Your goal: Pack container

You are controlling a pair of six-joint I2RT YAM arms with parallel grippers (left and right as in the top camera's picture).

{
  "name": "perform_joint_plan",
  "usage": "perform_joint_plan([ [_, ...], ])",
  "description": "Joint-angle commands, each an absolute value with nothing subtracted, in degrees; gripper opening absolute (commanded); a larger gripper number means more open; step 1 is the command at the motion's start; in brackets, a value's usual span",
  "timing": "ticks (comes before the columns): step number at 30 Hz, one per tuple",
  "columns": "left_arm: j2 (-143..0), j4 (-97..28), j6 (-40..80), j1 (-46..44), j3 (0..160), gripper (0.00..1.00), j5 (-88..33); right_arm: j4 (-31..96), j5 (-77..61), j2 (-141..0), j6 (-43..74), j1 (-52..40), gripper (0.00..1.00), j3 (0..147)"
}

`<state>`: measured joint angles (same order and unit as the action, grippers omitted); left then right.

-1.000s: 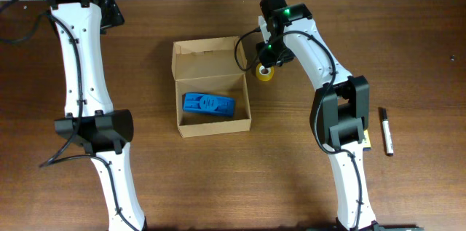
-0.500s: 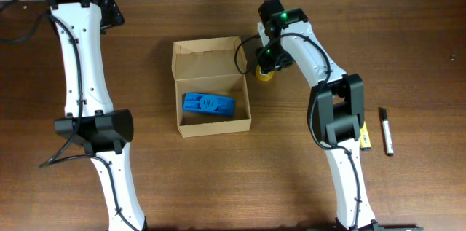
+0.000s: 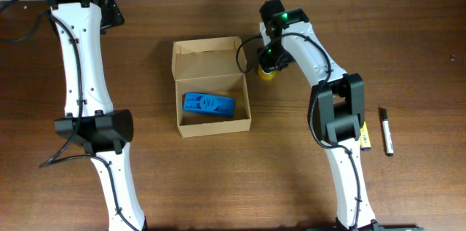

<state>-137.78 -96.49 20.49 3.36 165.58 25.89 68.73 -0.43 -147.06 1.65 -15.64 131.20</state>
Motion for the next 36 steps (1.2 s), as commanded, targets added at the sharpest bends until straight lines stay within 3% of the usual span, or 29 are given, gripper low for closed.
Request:
perform_joint_plan([
  [1, -135.61, -96.66, 19.64, 3.53, 166.43, 0.99, 25.74, 70.08, 2.17, -148.33, 2.46, -11.77, 0.04, 131.22],
  [23, -135.61, -96.66, 19.64, 3.53, 166.43, 1.0, 25.74, 74.08, 2.2, -127.96, 1.87, -7.81, 0.04, 132.35],
  [36, -135.61, -96.66, 19.64, 3.53, 166.43, 1.0, 25.74, 79.57, 1.91, -119.39, -8.56, -22.61, 0.04, 132.33],
])
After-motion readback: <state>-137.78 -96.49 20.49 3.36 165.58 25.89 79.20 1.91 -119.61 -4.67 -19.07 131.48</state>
